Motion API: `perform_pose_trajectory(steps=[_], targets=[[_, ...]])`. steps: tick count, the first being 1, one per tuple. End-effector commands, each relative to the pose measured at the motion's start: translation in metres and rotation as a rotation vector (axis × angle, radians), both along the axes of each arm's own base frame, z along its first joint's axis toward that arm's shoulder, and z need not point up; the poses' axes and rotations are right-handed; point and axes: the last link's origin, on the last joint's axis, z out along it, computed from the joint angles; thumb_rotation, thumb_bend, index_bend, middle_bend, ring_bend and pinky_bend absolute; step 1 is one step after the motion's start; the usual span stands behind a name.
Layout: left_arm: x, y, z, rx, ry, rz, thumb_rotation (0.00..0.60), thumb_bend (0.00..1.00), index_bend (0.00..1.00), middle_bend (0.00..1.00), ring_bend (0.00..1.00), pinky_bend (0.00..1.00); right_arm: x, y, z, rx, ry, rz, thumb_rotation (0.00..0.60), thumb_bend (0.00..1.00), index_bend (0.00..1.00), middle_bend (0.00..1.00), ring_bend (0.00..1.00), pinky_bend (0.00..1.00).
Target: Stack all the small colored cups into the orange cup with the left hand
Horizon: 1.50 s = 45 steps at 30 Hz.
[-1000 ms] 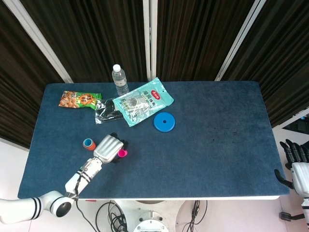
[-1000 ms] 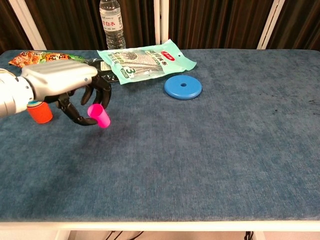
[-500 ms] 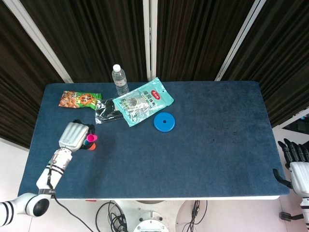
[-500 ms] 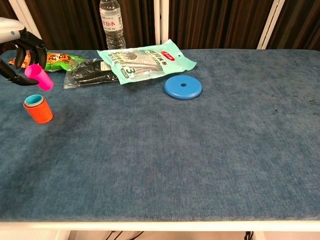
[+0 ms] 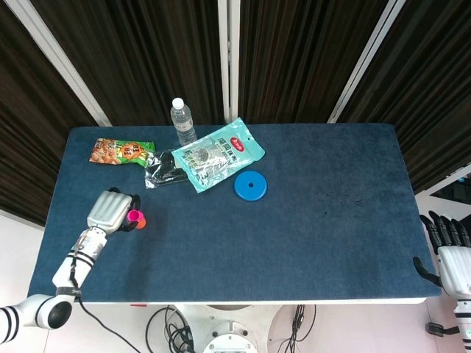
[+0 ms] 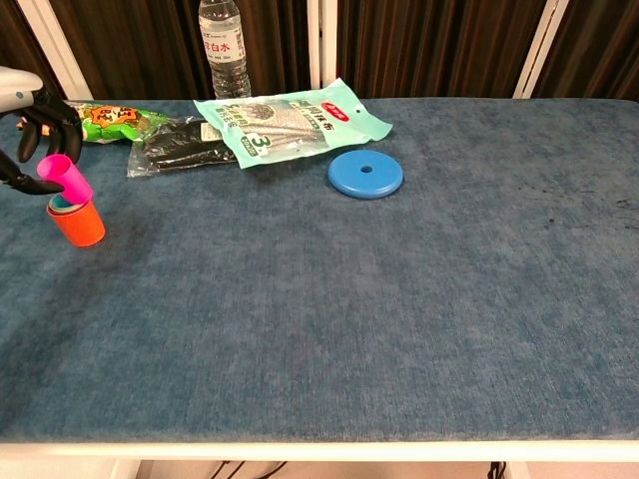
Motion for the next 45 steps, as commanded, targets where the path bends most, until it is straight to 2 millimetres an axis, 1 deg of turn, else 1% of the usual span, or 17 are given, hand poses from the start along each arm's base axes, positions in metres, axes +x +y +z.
perform_pose_trajectory(steps=[1,13,15,18,21,22,24,26,28,30,31,34,35,37,39,41,45], targets=[[-0.001,0.001,-0.001,0.001,0.012,0.000,0.600,0.28,0.54,0.55,0.56,0.31,-0.001,0.000,0.000,0.000,0.000,-0.004,0.600,0.29,0.00,0.00,0.00,0.00],[-0.003,-0.001,0.003,0.001,0.032,0.018,0.600,0.28,0.53,0.54,0.55,0.31,0.000,0.000,-0.002,0.006,0.003,-0.001,0.600,0.29,0.00,0.00,0.00,0.00],[-0.005,-0.002,0.002,-0.010,0.044,0.024,0.600,0.28,0.46,0.51,0.53,0.30,0.001,0.000,-0.003,0.008,0.003,0.000,0.600,0.29,0.00,0.00,0.00,0.00],[-0.006,-0.003,0.002,-0.016,0.048,0.030,0.600,0.27,0.29,0.43,0.47,0.30,0.000,0.000,-0.003,0.007,0.003,-0.001,0.600,0.29,0.00,0.00,0.00,0.00],[-0.007,-0.004,0.002,-0.016,0.050,0.032,0.600,0.26,0.26,0.40,0.45,0.30,0.000,0.001,-0.002,0.002,0.004,-0.002,0.600,0.29,0.00,0.00,0.00,0.00],[-0.007,-0.004,0.002,-0.016,0.045,0.032,0.600,0.26,0.23,0.37,0.42,0.29,0.000,0.001,-0.001,-0.001,0.003,-0.002,0.600,0.29,0.00,0.00,0.00,0.00],[-0.005,-0.005,0.004,-0.011,0.029,0.028,0.600,0.26,0.15,0.27,0.30,0.25,0.000,0.001,0.000,-0.005,0.003,-0.002,0.600,0.29,0.00,0.00,0.00,0.00],[-0.002,-0.005,0.010,0.027,-0.001,0.012,0.600,0.24,0.08,0.13,0.12,0.17,0.000,0.001,0.001,-0.009,0.002,-0.001,0.600,0.29,0.00,0.00,0.00,0.00],[0.004,-0.007,0.022,0.117,-0.052,-0.036,0.600,0.24,0.06,0.04,0.03,0.11,0.000,0.001,0.001,-0.011,0.000,-0.002,0.600,0.29,0.00,0.00,0.00,0.00],[0.004,-0.012,0.036,0.220,-0.091,-0.097,0.600,0.23,0.06,0.02,0.00,0.08,0.000,0.001,0.002,-0.015,-0.001,-0.001,0.600,0.29,0.00,0.00,0.00,0.00],[0.001,-0.016,0.043,0.273,-0.109,-0.123,0.600,0.23,0.06,0.02,0.00,0.07,0.000,0.001,0.002,-0.018,-0.001,0.000,0.600,0.29,0.00,0.00,0.00,0.00],[-0.020,-0.035,0.066,0.410,-0.166,-0.151,0.600,0.21,0.06,0.02,0.00,0.07,-0.001,0.002,0.004,-0.034,0.010,0.011,0.600,0.29,0.00,0.00,0.00,0.00],[-0.032,-0.044,0.074,0.446,-0.186,-0.138,0.600,0.20,0.06,0.02,0.00,0.07,-0.002,0.001,0.005,-0.041,0.018,0.022,0.600,0.29,0.00,0.00,0.00,0.00],[-0.051,-0.062,0.085,0.489,-0.220,-0.103,0.600,0.15,0.05,0.05,0.00,0.07,-0.004,0.001,0.004,-0.053,0.029,0.042,0.600,0.28,0.00,0.00,0.00,0.00],[-0.067,-0.077,0.090,0.500,-0.227,-0.067,0.600,0.12,0.05,0.06,0.00,0.07,-0.005,0.002,0.002,-0.059,0.035,0.056,0.600,0.27,0.00,0.00,0.00,0.00],[-0.082,-0.090,0.093,0.493,-0.190,-0.038,0.600,0.11,0.05,0.07,0.00,0.07,-0.006,0.004,-0.001,-0.062,0.027,0.066,0.600,0.27,0.00,0.00,0.00,0.00],[-0.093,-0.107,0.093,0.488,-0.145,-0.030,0.600,0.11,0.05,0.06,0.00,0.06,-0.006,0.006,-0.003,-0.066,-0.002,0.066,0.600,0.27,0.00,0.00,0.00,0.00]])
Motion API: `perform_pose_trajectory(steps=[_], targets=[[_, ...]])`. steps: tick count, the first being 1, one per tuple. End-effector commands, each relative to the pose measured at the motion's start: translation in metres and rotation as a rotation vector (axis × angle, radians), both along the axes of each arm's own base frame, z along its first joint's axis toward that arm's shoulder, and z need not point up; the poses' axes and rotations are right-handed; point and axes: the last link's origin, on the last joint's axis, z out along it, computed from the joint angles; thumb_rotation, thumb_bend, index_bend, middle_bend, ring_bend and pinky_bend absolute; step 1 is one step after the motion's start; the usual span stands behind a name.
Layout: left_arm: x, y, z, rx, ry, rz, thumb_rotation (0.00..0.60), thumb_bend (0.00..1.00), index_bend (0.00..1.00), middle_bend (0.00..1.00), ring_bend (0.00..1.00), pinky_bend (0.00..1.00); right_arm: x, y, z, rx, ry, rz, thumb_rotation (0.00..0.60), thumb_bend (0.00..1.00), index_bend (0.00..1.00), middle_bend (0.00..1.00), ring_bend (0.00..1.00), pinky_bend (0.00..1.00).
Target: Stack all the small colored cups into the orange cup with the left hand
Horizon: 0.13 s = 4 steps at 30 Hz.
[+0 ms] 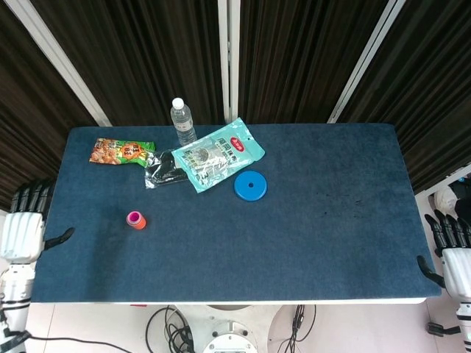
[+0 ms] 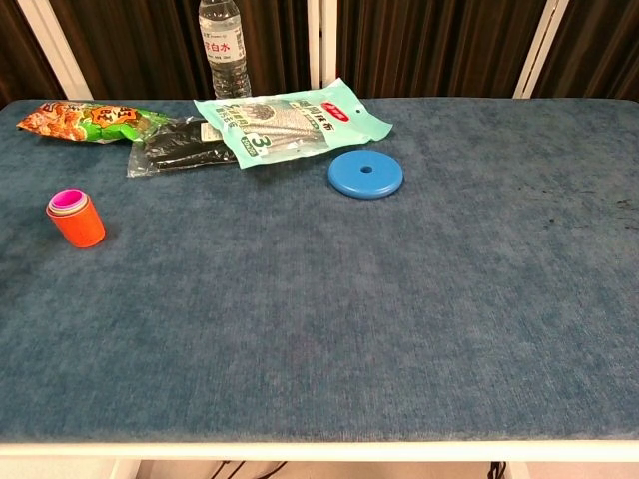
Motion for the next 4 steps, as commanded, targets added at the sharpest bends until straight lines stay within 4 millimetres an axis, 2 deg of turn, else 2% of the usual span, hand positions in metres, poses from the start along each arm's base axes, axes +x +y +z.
perform_pose_trajectory(steps=[1,4], targets=[[-0.0096,-0.0155,0.0005,-0.016,0.033,0.011,0.600,0.11,0.05,0.06,0.00,0.06,-0.0005,0.0016,-0.0013,-0.001,-0.018,-0.004,0.600,0.27,0.00,0.00,0.00,0.00],[-0.0102,-0.0178,0.0008,-0.029,0.038,0.013,0.600,0.11,0.05,0.06,0.00,0.05,-0.0020,0.0018,-0.0012,0.002,-0.019,-0.015,0.600,0.27,0.00,0.00,0.00,0.00]])
